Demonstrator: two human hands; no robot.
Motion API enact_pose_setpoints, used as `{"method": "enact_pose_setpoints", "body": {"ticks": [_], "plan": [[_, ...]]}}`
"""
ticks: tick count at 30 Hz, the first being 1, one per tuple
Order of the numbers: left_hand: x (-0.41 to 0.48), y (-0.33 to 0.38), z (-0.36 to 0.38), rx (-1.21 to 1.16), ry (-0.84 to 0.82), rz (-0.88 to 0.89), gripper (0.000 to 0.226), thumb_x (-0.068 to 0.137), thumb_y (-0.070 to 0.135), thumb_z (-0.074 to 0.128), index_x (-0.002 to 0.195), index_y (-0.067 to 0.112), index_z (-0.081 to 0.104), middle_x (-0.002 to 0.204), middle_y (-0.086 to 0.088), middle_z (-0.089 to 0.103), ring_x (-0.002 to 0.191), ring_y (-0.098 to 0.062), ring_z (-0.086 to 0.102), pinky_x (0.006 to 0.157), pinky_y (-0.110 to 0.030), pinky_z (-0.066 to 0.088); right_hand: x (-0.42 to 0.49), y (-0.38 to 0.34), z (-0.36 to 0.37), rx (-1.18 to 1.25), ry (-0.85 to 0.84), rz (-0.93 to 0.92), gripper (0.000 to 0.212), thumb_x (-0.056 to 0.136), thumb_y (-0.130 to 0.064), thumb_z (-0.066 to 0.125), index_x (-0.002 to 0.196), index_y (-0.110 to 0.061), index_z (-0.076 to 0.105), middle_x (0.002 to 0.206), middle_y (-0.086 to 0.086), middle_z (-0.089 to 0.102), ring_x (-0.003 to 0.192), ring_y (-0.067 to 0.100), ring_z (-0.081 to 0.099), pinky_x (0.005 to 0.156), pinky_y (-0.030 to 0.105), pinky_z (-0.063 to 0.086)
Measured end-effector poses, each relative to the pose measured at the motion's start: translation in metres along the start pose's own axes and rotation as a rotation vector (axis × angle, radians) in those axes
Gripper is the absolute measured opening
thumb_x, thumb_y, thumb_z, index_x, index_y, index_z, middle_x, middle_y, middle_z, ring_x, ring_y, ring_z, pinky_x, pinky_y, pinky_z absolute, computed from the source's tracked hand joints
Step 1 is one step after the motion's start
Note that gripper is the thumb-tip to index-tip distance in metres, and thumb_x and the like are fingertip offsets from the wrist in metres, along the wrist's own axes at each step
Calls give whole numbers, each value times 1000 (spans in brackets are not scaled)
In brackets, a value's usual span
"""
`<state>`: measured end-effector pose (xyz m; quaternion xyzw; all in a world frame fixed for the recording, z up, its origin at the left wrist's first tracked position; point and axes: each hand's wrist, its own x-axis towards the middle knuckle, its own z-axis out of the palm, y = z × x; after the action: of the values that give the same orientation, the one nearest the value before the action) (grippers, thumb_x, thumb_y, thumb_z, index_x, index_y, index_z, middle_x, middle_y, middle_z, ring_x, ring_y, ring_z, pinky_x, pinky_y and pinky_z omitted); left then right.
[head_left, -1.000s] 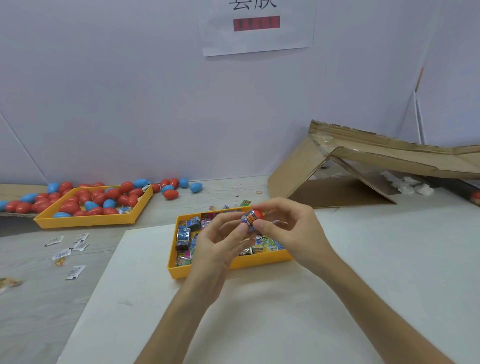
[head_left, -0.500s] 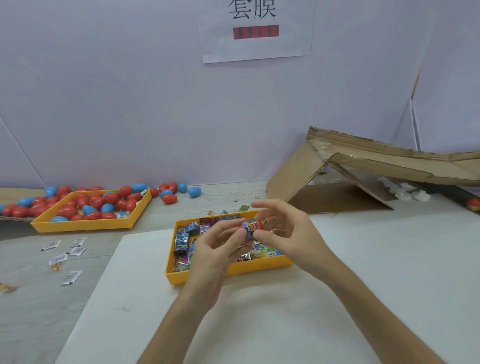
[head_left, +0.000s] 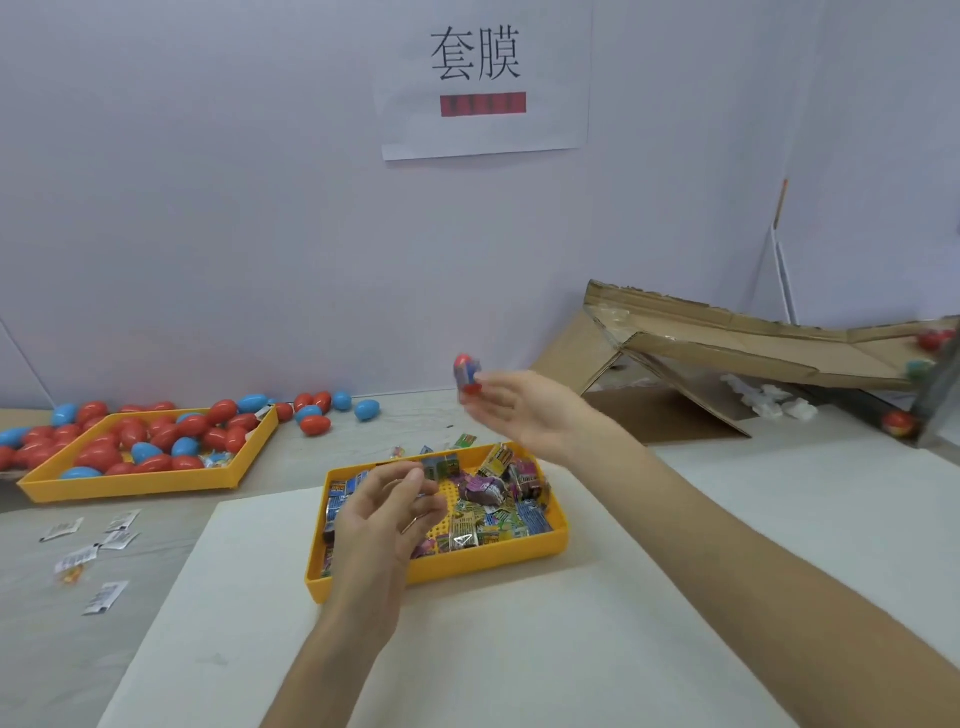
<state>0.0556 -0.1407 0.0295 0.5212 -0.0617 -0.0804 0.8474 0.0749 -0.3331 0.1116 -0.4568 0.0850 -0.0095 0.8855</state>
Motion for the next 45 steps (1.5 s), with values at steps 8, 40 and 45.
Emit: {"method": "enact_pose_setpoints", "body": {"ticks": [8,40,45], "plan": [[4,3,-3,83,14,-6,5,94,8,65,95,7,70,83,-14,72,74,-22,72,69,-30,63,9,-14,-34,472,68,-208,22,97,-6,55,118,0,56,114,18,70,102,31,73,83,37,59],[17,7,-34,1251,-187,339,10,97,22,65,96,25,75,89,17,69,88,7,57,71,-8,45,-27,84,-61,-1536,167,-572,14,86,-27,76,94,-37,73,81,-18,65,74,3,55,93,41,44],[14,5,-31,1283,-202,439,12,96,20,66,101,23,76,95,16,69,93,-1,59,86,-21,47,-31,84,-60,-1471,150,-649,22,79,-23,82,72,-37,67,75,-18,58,69,3,52,83,43,49]]}}
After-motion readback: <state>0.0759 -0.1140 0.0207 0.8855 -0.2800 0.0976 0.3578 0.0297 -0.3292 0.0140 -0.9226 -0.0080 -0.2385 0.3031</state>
